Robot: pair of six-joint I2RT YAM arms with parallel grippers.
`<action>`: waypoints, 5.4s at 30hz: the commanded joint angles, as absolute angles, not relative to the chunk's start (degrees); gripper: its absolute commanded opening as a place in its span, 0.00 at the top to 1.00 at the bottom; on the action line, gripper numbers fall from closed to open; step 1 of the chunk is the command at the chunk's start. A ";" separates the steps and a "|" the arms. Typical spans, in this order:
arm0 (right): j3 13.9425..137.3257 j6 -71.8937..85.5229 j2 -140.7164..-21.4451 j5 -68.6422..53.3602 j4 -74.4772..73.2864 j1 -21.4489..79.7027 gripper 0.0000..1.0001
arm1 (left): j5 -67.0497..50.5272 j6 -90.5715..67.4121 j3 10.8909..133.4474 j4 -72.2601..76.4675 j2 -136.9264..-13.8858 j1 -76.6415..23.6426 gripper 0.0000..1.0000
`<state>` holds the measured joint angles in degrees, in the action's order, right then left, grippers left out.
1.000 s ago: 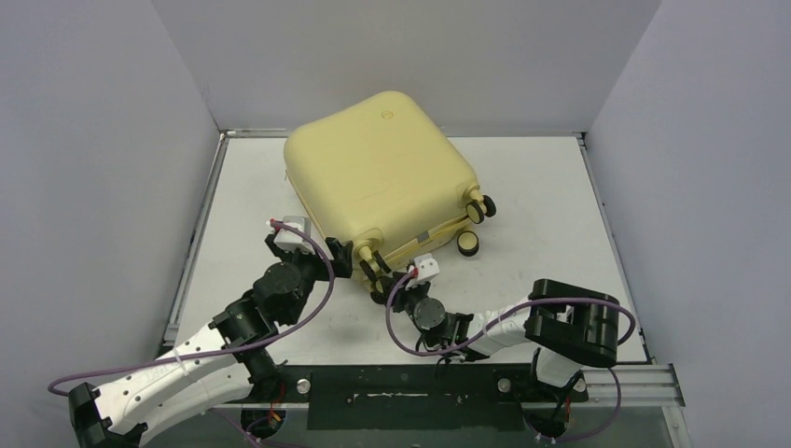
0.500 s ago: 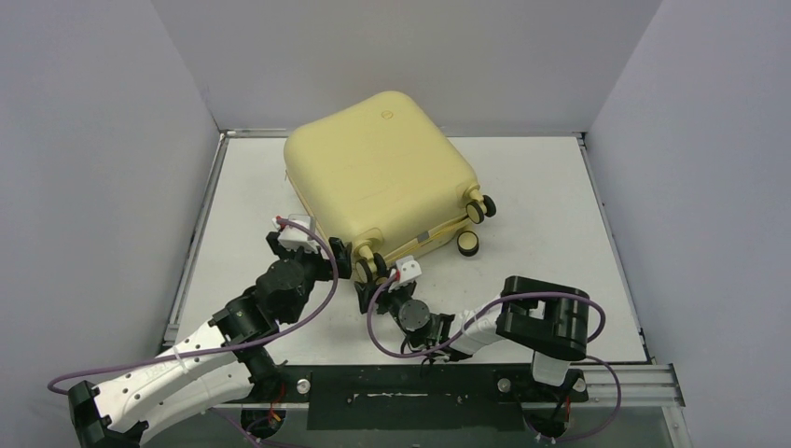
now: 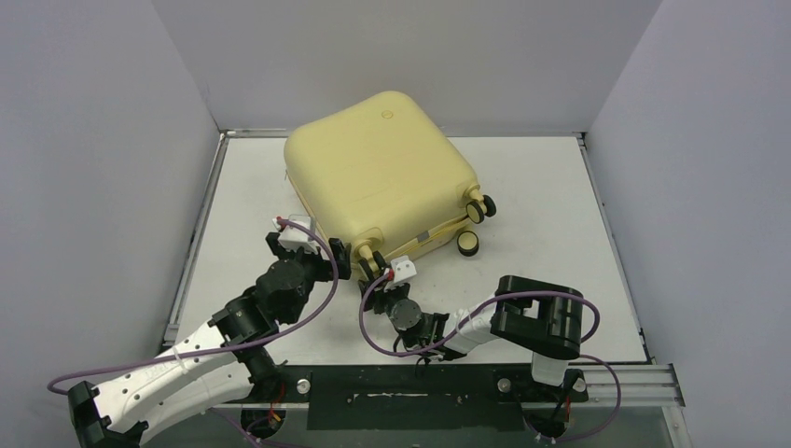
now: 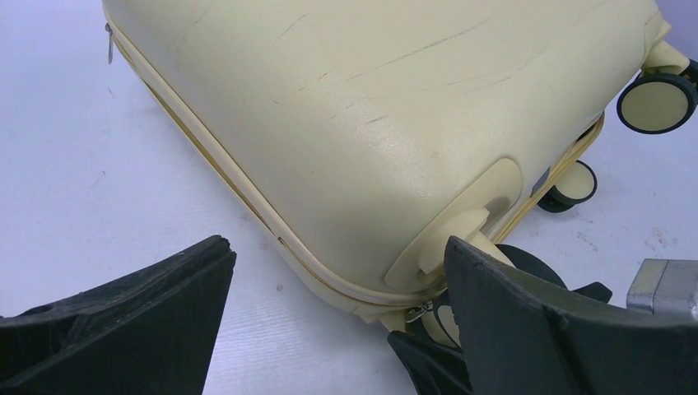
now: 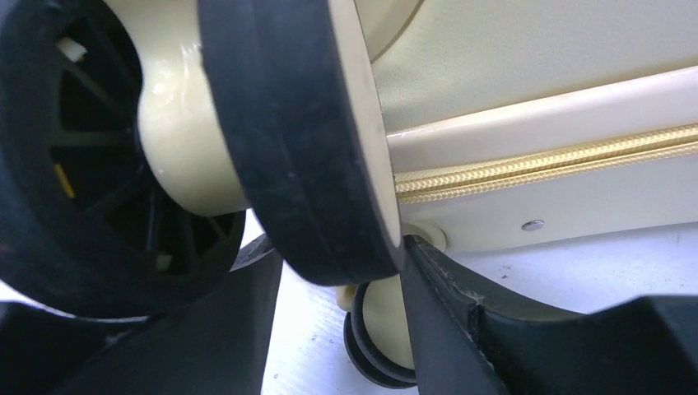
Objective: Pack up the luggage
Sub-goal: Zip the luggage at the center of the board.
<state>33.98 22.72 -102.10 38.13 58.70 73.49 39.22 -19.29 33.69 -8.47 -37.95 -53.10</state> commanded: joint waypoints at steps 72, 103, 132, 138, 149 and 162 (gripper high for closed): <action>45.83 27.06 -104.89 53.25 49.08 71.56 1.00 | 38.98 -21.24 34.98 -8.59 -37.38 -53.95 0.03; 45.46 24.69 -57.88 18.38 1.18 41.65 0.09 | 42.83 -30.84 26.44 -6.52 -24.62 -53.82 0.03; 57.33 12.98 -80.37 -10.38 -5.58 17.48 0.28 | 12.60 -39.20 37.67 -6.71 -43.83 -23.34 0.03; 56.39 14.17 -78.67 -10.09 -6.64 18.62 0.70 | 1.23 -38.52 35.14 3.58 -50.51 -17.26 0.03; 46.14 21.36 -63.14 -6.78 -10.01 21.13 1.00 | -15.00 -35.72 36.51 24.59 -67.80 -17.35 0.03; 50.29 26.10 -54.15 -3.35 -14.16 22.06 1.00 | -6.35 -33.45 42.29 19.57 -68.94 -18.47 0.03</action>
<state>43.68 23.49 -57.91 -3.01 -18.81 21.06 -8.80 -35.38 42.11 26.20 -75.18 -18.48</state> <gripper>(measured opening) 0.676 0.974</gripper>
